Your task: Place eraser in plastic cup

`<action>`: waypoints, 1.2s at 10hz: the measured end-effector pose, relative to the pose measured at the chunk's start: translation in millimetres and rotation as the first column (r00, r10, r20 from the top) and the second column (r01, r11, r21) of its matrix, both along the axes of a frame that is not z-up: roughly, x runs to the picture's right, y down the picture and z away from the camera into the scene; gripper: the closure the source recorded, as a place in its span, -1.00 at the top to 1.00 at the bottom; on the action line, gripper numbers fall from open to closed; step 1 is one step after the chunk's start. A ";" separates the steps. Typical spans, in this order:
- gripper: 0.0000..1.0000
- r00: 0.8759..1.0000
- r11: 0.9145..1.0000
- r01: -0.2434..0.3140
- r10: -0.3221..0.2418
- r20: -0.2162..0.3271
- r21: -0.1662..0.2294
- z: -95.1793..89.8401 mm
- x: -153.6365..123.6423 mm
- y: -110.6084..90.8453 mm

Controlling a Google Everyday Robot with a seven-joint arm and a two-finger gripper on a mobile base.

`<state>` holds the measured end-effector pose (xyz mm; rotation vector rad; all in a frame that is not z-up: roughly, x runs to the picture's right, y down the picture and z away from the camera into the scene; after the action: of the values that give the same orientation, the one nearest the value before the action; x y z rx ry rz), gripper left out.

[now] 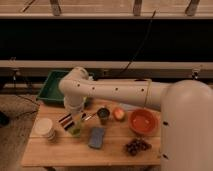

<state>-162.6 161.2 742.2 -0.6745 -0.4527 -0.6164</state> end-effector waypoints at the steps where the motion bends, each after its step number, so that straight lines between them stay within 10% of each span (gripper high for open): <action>1: -0.65 1.000 1.000 0.009 -0.009 -0.010 -0.007 4.2 3.3 6.3; 7: 0.53 0.999 0.998 0.045 -0.045 -0.001 -0.048 -1.2 6.0 21.8; 12: 0.60 0.999 0.997 0.050 -0.049 0.019 -0.055 -10.0 6.2 21.6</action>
<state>-156.5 182.8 732.3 -0.7354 -0.4725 -0.6588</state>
